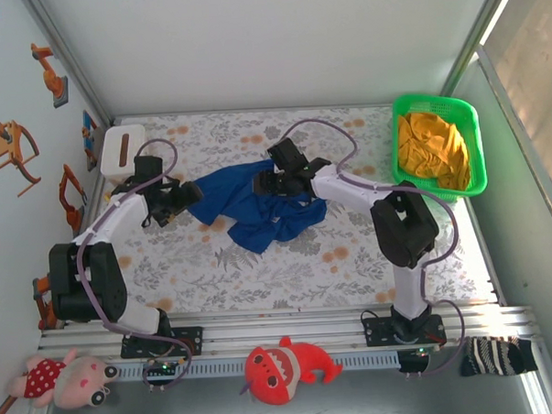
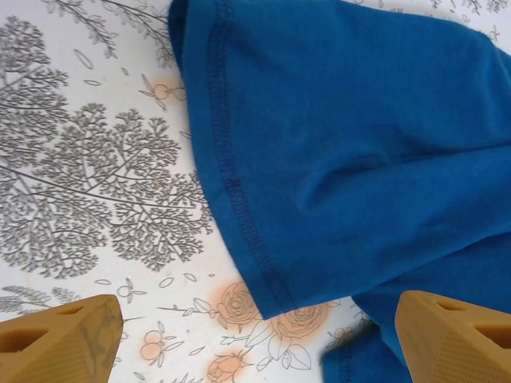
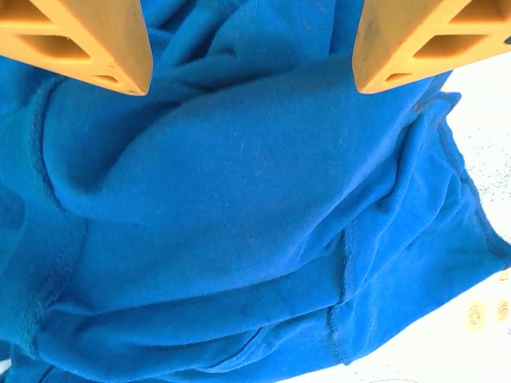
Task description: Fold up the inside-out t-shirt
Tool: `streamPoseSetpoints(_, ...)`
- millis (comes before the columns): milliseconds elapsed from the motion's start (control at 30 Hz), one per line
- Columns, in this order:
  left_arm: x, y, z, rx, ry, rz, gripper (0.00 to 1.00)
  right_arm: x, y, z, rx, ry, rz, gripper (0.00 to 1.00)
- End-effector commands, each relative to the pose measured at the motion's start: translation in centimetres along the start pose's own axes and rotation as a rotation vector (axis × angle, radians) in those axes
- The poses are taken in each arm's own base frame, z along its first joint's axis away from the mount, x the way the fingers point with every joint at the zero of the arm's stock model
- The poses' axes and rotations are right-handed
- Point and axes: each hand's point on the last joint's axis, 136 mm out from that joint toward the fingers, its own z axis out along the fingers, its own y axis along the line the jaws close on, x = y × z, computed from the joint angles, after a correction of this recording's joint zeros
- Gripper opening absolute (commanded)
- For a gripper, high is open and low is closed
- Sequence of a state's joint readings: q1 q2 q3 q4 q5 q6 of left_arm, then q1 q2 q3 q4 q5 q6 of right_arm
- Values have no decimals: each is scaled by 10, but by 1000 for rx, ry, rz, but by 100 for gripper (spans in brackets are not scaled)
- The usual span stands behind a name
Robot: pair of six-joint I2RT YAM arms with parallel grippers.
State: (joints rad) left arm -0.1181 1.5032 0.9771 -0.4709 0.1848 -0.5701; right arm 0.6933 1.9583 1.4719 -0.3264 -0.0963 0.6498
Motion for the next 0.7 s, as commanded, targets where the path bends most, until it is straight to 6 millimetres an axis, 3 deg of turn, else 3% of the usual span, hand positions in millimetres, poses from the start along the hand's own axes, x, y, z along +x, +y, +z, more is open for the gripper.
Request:
streamPoseSetpoints(0, 13, -1, 15, 4, 46, -27, 88, -11, -2, 4, 35, -22, -10, 66)
streamPoseSetpoints(267, 21, -15, 40, -5, 78, -12, 86, -20, -4, 17, 26, -31, 39, 64)
streamPoseSetpoints(433, 24, -21, 53, -18, 99, 3, 76, -23, -6, 25, -10, -35, 100, 60)
streamPoseSetpoints(667, 37, -11, 69, -62, 116, -24, 65, -29, -2, 33, -53, -38, 143, 56)
